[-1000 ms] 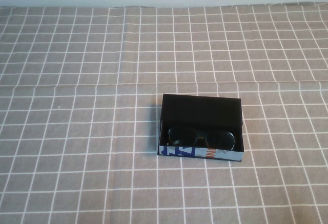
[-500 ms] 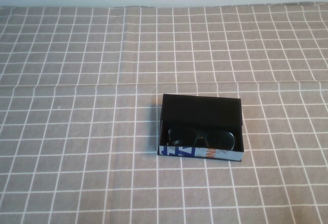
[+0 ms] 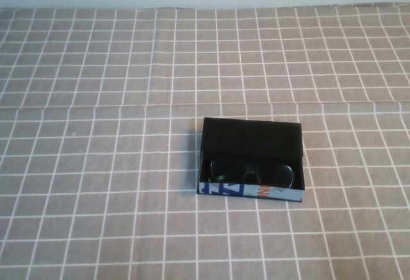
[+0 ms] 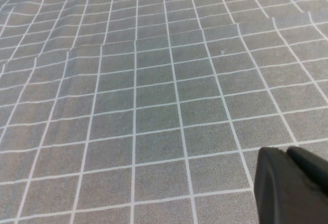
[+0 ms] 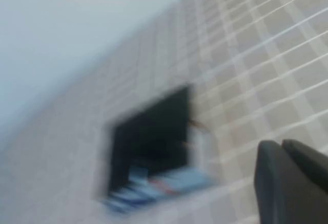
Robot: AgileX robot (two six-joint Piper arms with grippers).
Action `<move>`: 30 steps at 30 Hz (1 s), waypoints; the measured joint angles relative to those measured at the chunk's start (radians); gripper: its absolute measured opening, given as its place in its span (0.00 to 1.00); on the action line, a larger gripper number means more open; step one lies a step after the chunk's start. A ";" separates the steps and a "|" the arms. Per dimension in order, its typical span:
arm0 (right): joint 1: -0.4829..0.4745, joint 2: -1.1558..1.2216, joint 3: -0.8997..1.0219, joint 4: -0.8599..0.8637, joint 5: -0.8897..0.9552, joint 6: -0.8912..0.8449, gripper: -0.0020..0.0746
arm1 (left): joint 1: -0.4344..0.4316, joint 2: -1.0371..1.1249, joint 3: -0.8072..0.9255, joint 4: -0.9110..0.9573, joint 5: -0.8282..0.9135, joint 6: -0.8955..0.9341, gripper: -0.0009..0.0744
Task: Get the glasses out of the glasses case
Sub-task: Pick up the glasses from the glasses case
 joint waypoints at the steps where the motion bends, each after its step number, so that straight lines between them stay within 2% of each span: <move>1: 0.000 0.000 0.000 0.100 -0.008 0.000 0.00 | 0.000 0.000 0.000 0.000 0.000 0.000 0.01; 3: 0.000 0.000 0.000 0.296 -0.046 0.000 0.00 | 0.000 0.000 0.000 0.000 0.000 0.000 0.01; 6: 0.000 0.000 0.000 0.402 -0.137 0.000 0.00 | 0.000 0.000 0.000 0.000 0.000 0.000 0.01; 13: 0.000 0.000 0.000 0.406 -0.198 -0.010 0.00 | 0.000 0.000 0.000 0.000 0.000 0.000 0.01; 19: 0.000 0.002 -0.040 0.387 -0.060 -0.240 0.00 | 0.000 0.000 0.000 0.000 0.000 0.000 0.01; 30: 0.000 0.321 -0.448 0.275 0.040 -0.651 0.00 | 0.000 0.000 0.000 0.000 0.000 0.000 0.01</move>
